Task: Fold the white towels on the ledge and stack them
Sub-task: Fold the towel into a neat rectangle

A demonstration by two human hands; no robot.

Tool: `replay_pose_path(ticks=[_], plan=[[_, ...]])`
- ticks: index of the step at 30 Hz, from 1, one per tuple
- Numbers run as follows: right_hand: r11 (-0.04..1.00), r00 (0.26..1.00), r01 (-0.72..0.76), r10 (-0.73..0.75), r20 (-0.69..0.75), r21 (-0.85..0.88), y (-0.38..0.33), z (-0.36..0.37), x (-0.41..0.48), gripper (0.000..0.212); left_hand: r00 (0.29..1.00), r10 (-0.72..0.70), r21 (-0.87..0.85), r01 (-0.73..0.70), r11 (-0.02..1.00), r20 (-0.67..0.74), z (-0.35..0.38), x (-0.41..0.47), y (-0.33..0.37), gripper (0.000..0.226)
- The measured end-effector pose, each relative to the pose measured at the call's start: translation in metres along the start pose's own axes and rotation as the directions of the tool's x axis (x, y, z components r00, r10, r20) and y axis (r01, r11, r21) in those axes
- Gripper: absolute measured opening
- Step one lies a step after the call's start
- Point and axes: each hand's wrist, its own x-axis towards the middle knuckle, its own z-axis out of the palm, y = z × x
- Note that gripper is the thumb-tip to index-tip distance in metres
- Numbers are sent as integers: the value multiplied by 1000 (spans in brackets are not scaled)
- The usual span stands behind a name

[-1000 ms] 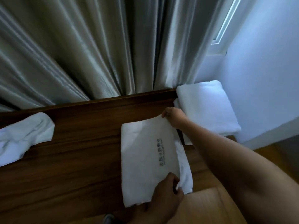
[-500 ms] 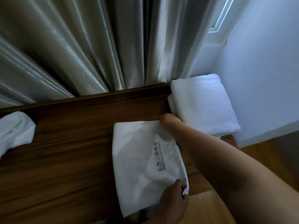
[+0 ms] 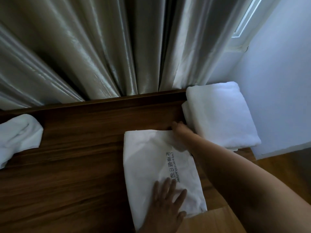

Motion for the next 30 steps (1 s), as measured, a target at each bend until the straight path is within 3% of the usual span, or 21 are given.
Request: replay_pose_path(ticks=[3,8,15,17,19,21,22,24,25,26,30], plan=[[1000,999,28,-28,-20,8,-9,6,1,37,995,-103,69,103,992,-2,0,-25,-53,85],[990,990,134,-135,38,33,-55,6,-5,37,993,-117,106,119,987,-26,-6,-68,-125,85],[930,968,250,-232,-95,269,-119,19,-1,31,985,-167,210,173,962,-50,-27,-124,-238,76],[914,974,224,-196,-114,338,-132,22,-4,40,977,-203,180,213,961,-71,-31,-135,-253,74],[898,990,141,-123,-69,416,-138,28,-9,54,915,-378,42,387,921,-141,-30,-142,-260,72],[824,998,59,-52,-28,564,-137,35,-21,52,732,-651,-222,613,758,-201,-31,-145,-259,73],[773,1000,26,-18,-19,634,-135,39,-30,45,626,-758,-403,655,639,-183,-32,-145,-258,73],[716,999,-33,43,3,697,-126,50,-55,33,441,-897,-704,635,318,-7,-39,-145,-259,68],[713,998,-54,64,13,699,-122,58,-71,28,384,-918,-767,619,172,104,-42,-147,-261,64],[710,997,-74,79,26,700,-118,66,-89,23,363,-912,-785,614,78,193,-40,-150,-265,61],[751,978,-210,169,126,626,-107,112,-156,19,374,-842,-819,558,-130,389,-35,-162,-265,50]])
